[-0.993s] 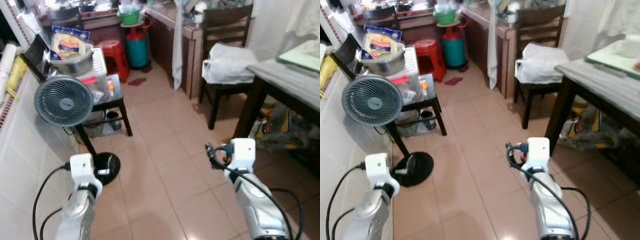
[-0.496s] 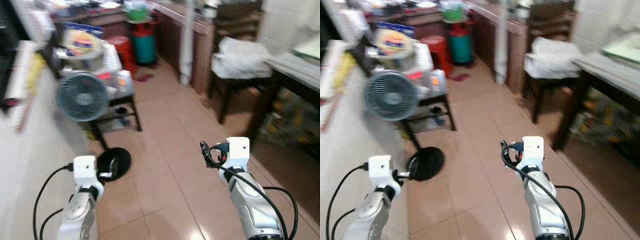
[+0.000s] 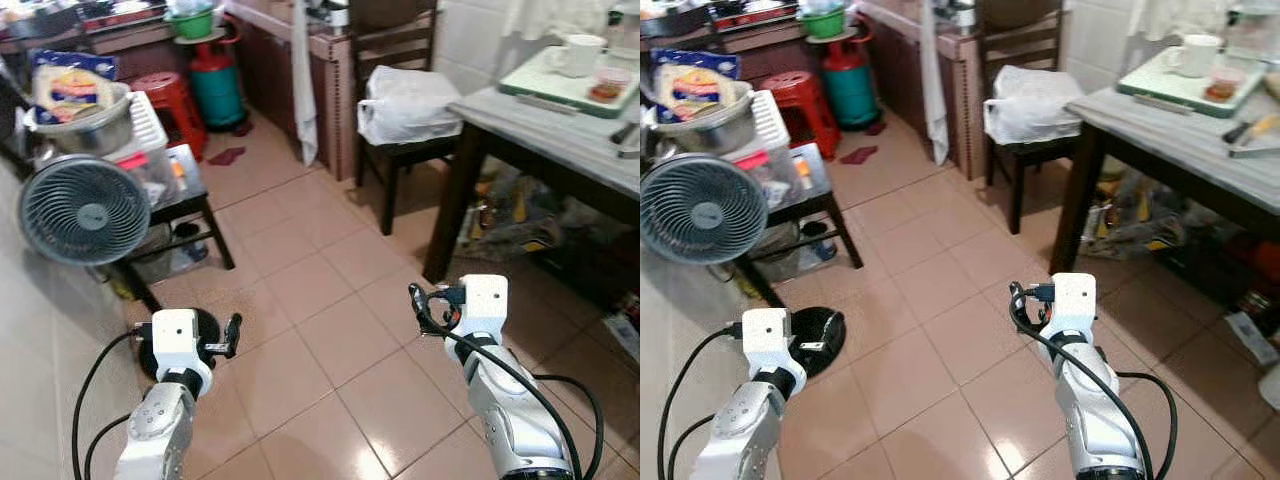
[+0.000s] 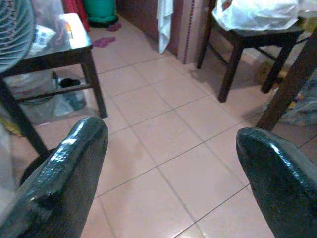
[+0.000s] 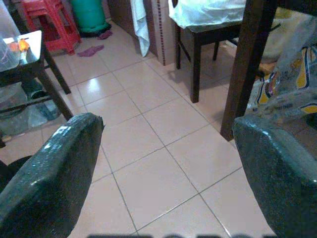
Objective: Setting the table
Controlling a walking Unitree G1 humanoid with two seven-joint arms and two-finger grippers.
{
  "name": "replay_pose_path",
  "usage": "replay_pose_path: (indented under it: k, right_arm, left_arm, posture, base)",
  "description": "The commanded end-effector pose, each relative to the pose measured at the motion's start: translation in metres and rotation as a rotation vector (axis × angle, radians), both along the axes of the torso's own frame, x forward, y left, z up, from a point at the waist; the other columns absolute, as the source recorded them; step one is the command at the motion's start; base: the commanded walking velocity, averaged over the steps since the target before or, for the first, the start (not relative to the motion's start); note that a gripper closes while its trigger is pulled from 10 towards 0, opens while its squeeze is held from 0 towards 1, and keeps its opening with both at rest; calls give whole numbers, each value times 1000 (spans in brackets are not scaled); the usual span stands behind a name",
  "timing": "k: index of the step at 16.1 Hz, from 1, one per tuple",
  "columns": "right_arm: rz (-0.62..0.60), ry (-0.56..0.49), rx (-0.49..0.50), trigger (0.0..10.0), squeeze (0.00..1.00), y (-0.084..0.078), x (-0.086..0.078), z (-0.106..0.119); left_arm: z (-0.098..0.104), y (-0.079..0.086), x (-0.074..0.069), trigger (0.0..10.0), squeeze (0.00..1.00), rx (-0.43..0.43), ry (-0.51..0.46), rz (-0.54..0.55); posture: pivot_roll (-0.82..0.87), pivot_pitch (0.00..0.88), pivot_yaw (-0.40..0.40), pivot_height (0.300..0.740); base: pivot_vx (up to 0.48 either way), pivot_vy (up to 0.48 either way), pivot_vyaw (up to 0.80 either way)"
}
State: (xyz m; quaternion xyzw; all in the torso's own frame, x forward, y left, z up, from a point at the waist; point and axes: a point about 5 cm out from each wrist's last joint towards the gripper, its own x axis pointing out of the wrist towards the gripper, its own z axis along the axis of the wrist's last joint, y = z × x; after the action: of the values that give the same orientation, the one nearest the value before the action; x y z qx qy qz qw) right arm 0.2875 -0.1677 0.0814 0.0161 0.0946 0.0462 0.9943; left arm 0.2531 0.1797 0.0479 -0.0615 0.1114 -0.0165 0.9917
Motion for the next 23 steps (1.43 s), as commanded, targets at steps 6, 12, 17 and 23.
replay_pose_path:
  k: [6, 12, 17, 23]
  right_arm:
    - [99, -4, -25, 10000, 0, 8, 9, 6]
    - [174, 0, -50, 10000, 0, 15, 17, 12]
    - [139, 10, -23, 10000, 0, 17, 12, 4]
    - [109, 10, -12, 10000, 0, 15, 10, 1]
  left_arm:
    - [-2, -1, -1, 10000, 0, -15, -13, 68]
    - [2, -8, -26, 10000, 0, -14, -2, 13]
    - [4, -2, -27, 10000, 0, 59, -5, 19]
    - [-4, 3, -28, 10000, 0, 45, 31, 82]
  posture:
    - [-183, 0, -11, 740]
    - [-141, 0, -72, 740]
    - [-163, 0, 4, 740]
    - [-165, 0, 23, 740]
  base:
    - [0, 0, -717]
    - [0, 0, 0]
    - [0, 0, -728]
    - [0, 0, -800]
